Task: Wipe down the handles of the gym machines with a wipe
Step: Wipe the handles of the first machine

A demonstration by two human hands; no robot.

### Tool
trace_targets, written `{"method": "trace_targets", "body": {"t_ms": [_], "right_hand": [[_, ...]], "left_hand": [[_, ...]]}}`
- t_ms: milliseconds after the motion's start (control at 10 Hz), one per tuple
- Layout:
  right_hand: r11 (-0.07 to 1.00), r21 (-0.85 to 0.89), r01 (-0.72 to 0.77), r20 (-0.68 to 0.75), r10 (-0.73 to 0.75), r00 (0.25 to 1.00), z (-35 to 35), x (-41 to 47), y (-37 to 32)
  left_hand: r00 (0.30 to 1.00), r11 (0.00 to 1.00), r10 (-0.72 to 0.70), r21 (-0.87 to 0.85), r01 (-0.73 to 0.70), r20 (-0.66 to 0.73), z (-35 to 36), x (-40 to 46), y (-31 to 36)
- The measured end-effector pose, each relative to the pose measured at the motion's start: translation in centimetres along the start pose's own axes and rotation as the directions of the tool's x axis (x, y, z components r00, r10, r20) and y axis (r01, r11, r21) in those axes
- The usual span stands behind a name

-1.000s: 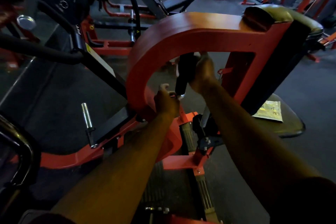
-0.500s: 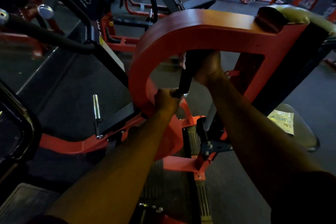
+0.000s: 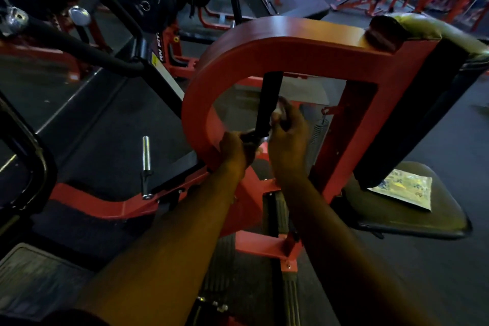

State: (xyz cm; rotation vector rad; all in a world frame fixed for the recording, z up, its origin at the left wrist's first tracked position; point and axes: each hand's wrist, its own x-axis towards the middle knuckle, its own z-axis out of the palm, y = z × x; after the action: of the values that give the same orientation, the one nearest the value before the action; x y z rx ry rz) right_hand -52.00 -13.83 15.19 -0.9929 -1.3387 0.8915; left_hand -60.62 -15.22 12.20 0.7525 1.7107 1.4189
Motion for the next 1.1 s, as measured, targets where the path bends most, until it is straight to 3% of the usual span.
{"method": "trace_targets", "body": {"t_ms": [100,200,300,400,500,600,700,800,900,1000,1100], "right_hand": [[0.896,-0.251,0.366,-0.137,-0.408,0.903,0.7,-0.2,-3.2],[0.744,-0.446,0.497,-0.12,-0.6,0.791,0.6,1.5,-4.1],[0.684,-0.475,0.554,-0.046,-0.647,0.761,0.7,3.2,-3.3],[0.7,-0.461,0.546,0.054,-0.592,0.804,0.6,2.3,-0.9],[0.737,-0.48,0.477,0.218,-0.427,0.878,-0.4,-1.6,2.9],[0.729,-0.46,0.506,0.245,-0.443,0.862,-0.7,-0.9,2.3],[0.671,-0.473,0.571,0.105,-0.6,0.793,0.1,2.2,-1.6],[0.668,-0.447,0.595,0.007,-0.663,0.749,1.0,3.7,-4.1],[0.722,-0.418,0.552,0.105,-0.564,0.819,0.0,1.2,-0.4],[0.801,-0.413,0.433,0.182,-0.393,0.901,-1.1,-0.7,2.6],[0.875,-0.399,0.276,0.11,-0.253,0.961,-1.9,-1.8,3.5]], "left_hand": [[0.999,0.999,0.016,0.032,-0.015,-0.041,0.3,-0.4,-0.3],[0.999,0.999,0.027,0.029,-0.026,-0.045,0.4,-0.4,-0.5],[0.998,1.0,-0.001,0.003,0.002,-0.057,0.6,-0.5,-0.1],[0.997,0.995,-0.059,-0.087,0.054,-0.048,0.5,-0.5,-0.1],[0.991,0.963,-0.136,-0.233,0.133,0.002,0.1,-0.2,-0.5],[0.99,0.963,-0.135,-0.232,0.139,0.033,-0.1,0.4,-1.3],[0.998,0.999,-0.049,-0.017,0.049,0.031,0.0,0.8,-1.6],[0.997,0.998,-0.034,-0.052,0.037,0.072,0.1,0.8,-1.6],[0.987,0.978,-0.121,-0.157,0.136,0.101,0.0,0.9,-1.9],[0.995,0.984,-0.059,-0.165,0.071,0.079,-0.2,0.5,-1.4],[0.995,0.997,0.056,-0.065,-0.051,0.079,-0.2,0.4,-2.1]]}}
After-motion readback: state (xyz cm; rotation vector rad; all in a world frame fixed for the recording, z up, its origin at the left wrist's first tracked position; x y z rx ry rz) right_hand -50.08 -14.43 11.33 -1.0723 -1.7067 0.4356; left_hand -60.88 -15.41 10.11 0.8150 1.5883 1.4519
